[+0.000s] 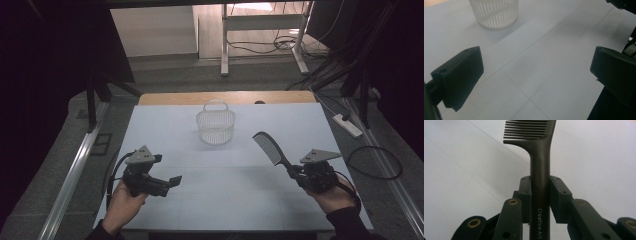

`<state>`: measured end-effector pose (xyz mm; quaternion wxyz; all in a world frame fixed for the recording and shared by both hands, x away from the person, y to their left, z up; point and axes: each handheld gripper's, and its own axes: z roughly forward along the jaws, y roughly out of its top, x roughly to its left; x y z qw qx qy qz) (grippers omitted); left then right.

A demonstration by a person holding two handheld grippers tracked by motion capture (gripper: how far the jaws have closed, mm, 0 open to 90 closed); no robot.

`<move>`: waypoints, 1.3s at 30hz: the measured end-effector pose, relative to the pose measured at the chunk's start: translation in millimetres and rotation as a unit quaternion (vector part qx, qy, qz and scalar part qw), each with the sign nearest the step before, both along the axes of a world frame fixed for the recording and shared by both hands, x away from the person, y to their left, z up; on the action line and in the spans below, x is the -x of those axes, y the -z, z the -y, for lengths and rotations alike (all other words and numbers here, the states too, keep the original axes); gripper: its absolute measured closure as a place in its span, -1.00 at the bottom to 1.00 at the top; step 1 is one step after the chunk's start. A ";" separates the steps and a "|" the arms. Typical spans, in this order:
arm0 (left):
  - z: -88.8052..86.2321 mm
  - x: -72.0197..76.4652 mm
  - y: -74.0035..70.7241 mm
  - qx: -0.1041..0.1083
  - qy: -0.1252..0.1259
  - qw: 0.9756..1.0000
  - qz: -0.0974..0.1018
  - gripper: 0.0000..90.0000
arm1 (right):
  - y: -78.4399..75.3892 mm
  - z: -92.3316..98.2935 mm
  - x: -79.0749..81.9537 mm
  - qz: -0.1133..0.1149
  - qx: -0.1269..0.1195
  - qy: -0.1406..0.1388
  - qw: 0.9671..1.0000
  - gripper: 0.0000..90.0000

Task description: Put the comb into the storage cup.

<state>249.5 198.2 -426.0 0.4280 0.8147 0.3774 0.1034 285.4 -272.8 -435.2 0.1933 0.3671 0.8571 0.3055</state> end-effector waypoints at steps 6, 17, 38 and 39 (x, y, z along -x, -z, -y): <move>11.2 -9.2 -3.0 0.002 0.008 1.000 0.000 -1.00 | -1.4 -4.2 3.0 0.008 -0.003 -0.006 1.000 0.62; 25.8 -23.3 -7.0 0.014 0.026 1.000 -0.005 -1.00 | -2.4 -12.6 7.9 0.019 -0.007 -0.023 1.000 0.62; 55.7 -45.3 -12.5 0.039 0.048 0.998 -0.018 -1.00 | -4.0 -27.0 14.2 0.028 -0.030 -0.037 0.998 0.62; 57.4 -46.4 -12.5 0.039 0.049 0.998 -0.019 -1.00 | -4.1 -28.0 14.6 0.028 -0.031 -0.038 0.998 0.62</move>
